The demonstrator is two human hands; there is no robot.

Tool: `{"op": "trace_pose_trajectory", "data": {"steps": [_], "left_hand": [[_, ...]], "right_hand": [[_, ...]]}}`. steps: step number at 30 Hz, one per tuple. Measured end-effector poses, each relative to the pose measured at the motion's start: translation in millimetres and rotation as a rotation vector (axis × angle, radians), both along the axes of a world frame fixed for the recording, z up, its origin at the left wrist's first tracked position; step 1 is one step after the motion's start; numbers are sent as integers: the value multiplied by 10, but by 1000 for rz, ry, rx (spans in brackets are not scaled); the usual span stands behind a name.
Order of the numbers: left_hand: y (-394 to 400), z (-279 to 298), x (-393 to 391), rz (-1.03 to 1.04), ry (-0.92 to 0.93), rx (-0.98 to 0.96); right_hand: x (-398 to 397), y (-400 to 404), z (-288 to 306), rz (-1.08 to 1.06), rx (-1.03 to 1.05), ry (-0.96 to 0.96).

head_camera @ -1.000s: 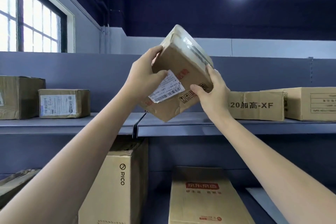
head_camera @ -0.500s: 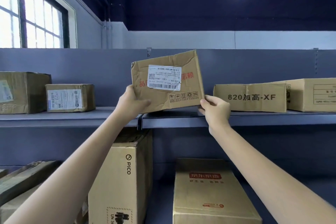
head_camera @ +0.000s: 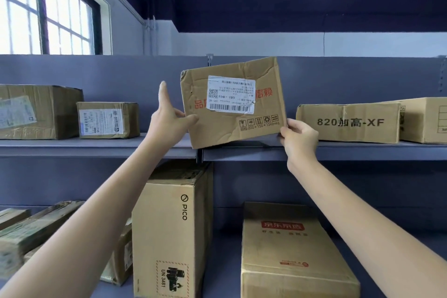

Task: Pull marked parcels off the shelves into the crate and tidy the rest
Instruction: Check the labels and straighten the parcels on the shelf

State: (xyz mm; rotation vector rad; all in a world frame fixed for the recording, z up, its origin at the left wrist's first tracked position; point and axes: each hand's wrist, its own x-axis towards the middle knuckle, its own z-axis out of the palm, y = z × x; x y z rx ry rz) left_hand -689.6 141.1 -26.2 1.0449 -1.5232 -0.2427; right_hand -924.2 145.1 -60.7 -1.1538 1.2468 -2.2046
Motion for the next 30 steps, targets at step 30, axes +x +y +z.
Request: {"op": "trace_pose_trajectory", "data": {"steps": [30], "left_hand": [[-96, 165, 732, 184, -64, -149]], "right_hand": [[1106, -54, 34, 715, 51, 275]]}}
